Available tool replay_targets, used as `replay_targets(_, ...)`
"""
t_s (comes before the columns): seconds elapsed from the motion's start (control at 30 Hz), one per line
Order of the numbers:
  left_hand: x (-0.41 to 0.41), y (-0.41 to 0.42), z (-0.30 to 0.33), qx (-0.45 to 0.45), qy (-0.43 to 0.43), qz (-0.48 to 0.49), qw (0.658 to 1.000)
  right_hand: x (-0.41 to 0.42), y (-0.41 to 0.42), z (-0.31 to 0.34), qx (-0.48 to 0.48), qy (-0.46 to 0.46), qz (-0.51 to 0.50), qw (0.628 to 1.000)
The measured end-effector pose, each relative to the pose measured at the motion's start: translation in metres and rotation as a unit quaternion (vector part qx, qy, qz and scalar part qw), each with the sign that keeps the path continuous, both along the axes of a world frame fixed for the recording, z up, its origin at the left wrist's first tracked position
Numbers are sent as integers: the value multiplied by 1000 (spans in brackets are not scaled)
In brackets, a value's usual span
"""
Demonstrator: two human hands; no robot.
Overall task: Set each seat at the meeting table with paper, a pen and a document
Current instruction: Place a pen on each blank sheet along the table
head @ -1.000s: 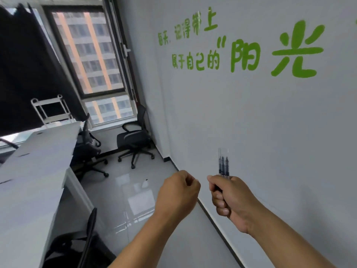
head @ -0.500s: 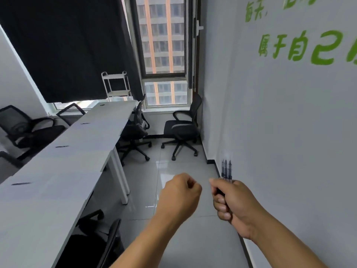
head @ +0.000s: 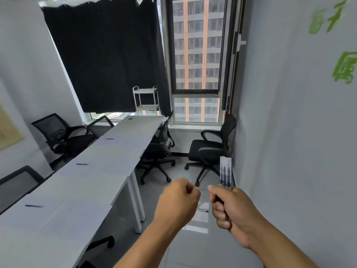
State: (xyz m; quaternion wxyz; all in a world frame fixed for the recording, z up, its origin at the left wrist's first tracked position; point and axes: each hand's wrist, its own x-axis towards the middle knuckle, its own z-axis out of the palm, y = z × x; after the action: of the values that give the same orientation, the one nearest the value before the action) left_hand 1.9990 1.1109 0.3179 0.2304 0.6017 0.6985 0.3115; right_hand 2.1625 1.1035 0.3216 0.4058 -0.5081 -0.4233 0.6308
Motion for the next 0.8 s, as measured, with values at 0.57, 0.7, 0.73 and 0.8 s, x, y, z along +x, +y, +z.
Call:
replay_targets(0.57,-51,180,8,-42,3,249,968,-50,282,-25,-54,30,246,967)
replay_targets(0.7,-84,200,4,-42,6,295,954,-100,315,-34,-78,29,291,953)
replay_targets(0.73,-94,209,2,-45,-2,302,952,-113,326,-35,-79,28,297,951)
replay_targets(0.8,-109,222,-1,-45,-11,311,949,-134,339,-36,-82,22,306,948)
